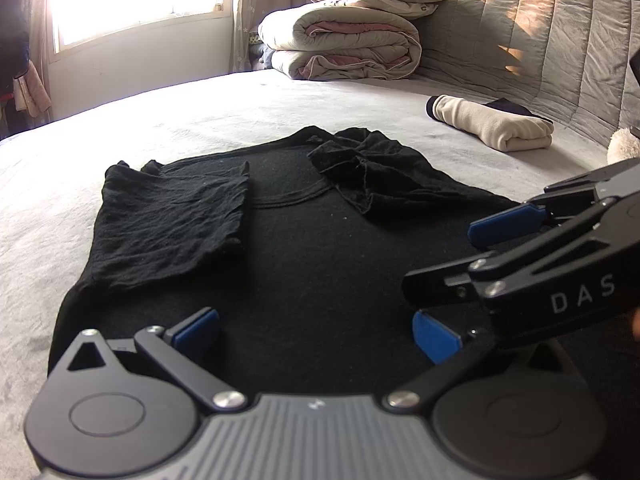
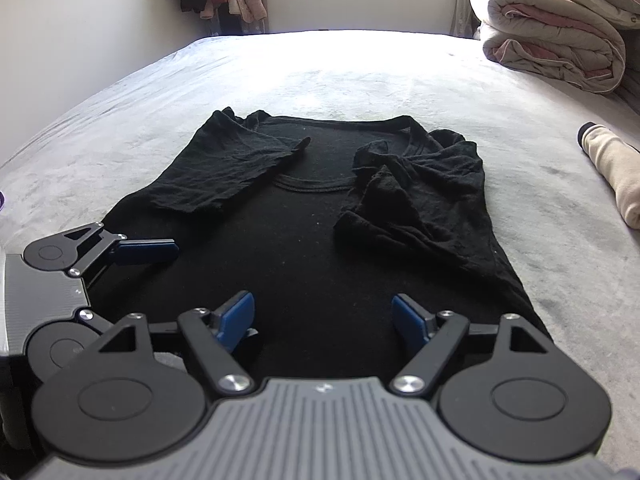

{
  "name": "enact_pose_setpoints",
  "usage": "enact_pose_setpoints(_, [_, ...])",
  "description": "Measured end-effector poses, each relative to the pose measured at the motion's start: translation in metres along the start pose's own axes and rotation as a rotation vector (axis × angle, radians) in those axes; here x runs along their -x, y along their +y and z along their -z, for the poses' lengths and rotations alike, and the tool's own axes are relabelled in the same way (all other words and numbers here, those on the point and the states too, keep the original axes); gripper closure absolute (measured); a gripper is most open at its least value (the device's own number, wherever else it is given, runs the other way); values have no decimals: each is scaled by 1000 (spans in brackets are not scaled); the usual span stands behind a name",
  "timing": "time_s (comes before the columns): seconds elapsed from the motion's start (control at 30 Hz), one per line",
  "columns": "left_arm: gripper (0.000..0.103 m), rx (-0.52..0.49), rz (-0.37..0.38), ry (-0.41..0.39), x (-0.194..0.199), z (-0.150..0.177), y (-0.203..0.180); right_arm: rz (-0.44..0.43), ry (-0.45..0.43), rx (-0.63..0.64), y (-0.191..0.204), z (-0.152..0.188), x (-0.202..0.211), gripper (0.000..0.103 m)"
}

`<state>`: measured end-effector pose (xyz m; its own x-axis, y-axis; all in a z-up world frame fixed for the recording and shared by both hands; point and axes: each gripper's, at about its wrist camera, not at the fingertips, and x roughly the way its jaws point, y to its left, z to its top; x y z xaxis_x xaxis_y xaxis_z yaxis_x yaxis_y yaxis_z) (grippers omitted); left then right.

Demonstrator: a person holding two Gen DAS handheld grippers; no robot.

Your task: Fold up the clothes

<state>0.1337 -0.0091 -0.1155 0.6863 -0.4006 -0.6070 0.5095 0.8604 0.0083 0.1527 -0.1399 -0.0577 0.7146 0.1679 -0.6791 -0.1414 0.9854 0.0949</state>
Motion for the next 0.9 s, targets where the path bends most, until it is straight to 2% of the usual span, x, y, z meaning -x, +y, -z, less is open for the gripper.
enact_pose_setpoints(0.9, [0,-2,0,0,0,0,0,17,10,-18,-5,5,3,23])
